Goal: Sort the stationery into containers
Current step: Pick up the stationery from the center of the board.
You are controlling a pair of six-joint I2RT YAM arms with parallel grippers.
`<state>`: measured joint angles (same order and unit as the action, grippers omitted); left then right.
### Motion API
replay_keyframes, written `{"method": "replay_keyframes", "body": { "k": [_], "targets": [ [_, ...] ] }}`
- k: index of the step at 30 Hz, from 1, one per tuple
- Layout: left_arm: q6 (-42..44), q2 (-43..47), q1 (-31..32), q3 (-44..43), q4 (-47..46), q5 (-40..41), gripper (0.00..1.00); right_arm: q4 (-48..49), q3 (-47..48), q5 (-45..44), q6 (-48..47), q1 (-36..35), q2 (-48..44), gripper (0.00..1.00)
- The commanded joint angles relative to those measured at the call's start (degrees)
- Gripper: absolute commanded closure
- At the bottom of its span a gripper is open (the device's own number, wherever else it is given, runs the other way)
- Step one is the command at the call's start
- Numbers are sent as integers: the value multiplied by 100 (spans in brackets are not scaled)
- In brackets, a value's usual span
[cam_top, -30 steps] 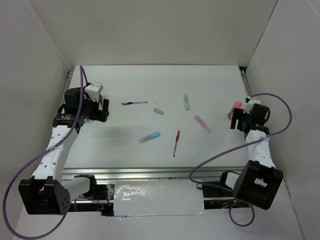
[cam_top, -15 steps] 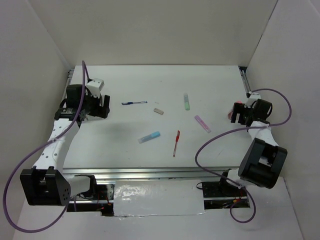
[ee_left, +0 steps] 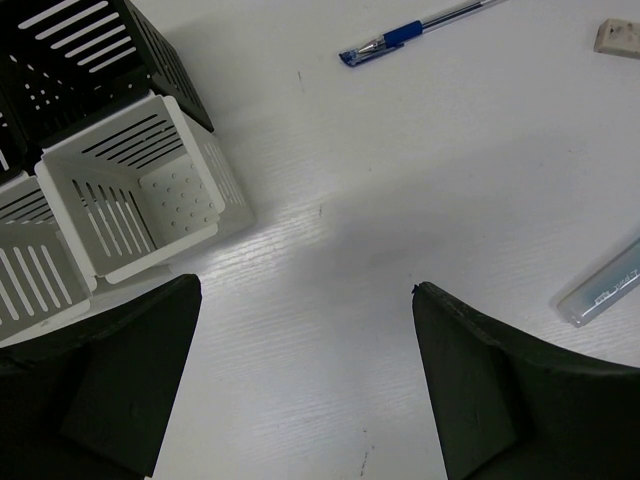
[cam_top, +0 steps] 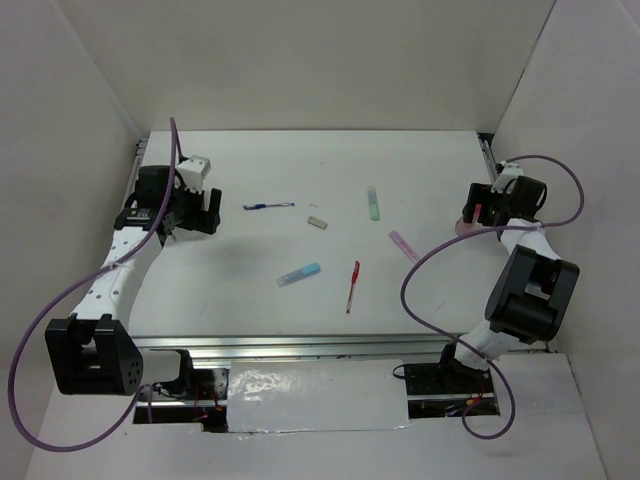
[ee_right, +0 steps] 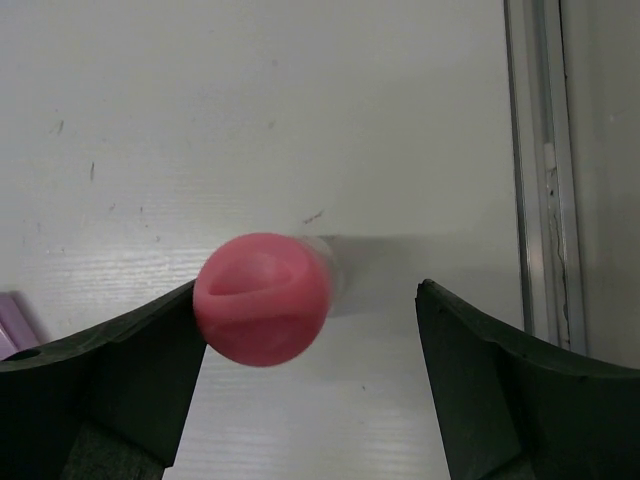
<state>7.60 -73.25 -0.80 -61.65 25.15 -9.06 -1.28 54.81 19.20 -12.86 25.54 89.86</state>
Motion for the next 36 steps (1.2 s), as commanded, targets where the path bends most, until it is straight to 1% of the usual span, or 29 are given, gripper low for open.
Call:
{"method": "replay_keyframes", "body": {
  "k": [1,8,15,18,19,20,21,22,23,24,26,27,28,29,31,33,34,35,36],
  "targets": [
    [84,-92,27,-225,-238,9,1,234,390,137,56,-137,171,13],
    [111,-198,36,-295,-230,9,1,172,540,101,21,-277,374,21],
    [128,-198,27,-295,-221,18,1,189,347,57,-58,-304,322,23],
    [128,-163,27,-286,-221,9,1,268,215,-22,-76,-295,251,30],
    [128,-163,27,-286,-221,9,1,260,206,-22,-76,-295,251,36],
    [128,-163,36,-295,-212,1,1,216,223,-22,-93,-295,251,39],
    [128,-154,36,-304,-203,-8,1,7,337,4,-146,-304,277,42],
    [111,-154,36,-330,-203,-8,1,-100,399,31,-190,-304,286,48],
    [84,-137,27,-339,-221,-8,1,-205,486,31,-225,-304,303,50],
    [84,-119,27,-339,-264,-34,1,-398,635,48,-269,-304,312,56],
    [41,-110,36,-348,-273,-61,1,-618,846,110,-348,-321,251,61],
    [32,-110,36,-365,-265,-70,1,-811,908,136,-418,-382,207,66],
    [31,-84,36,-366,-265,-96,1,-873,961,206,-445,-435,137,68],
    [40,-58,36,-366,-239,-105,1,-918,1014,233,-471,-514,-72,70],
    [101,30,36,-366,-203,-122,1,-1023,1163,303,-568,-900,-415,74],
    [137,92,27,-366,-133,-175,1,-1277,1409,356,-612,-1286,-557,79],
    [146,170,36,-366,-98,-227,1,-1365,1715,426,-595,-1732,-593,81],
    [146,232,27,-366,-80,-280,1,-1558,1874,453,-586,-1980,-584,83],
    [137,311,36,-357,-28,-359,1,-1647,2059,470,-551,-2479,-549,84]
  ]
}}
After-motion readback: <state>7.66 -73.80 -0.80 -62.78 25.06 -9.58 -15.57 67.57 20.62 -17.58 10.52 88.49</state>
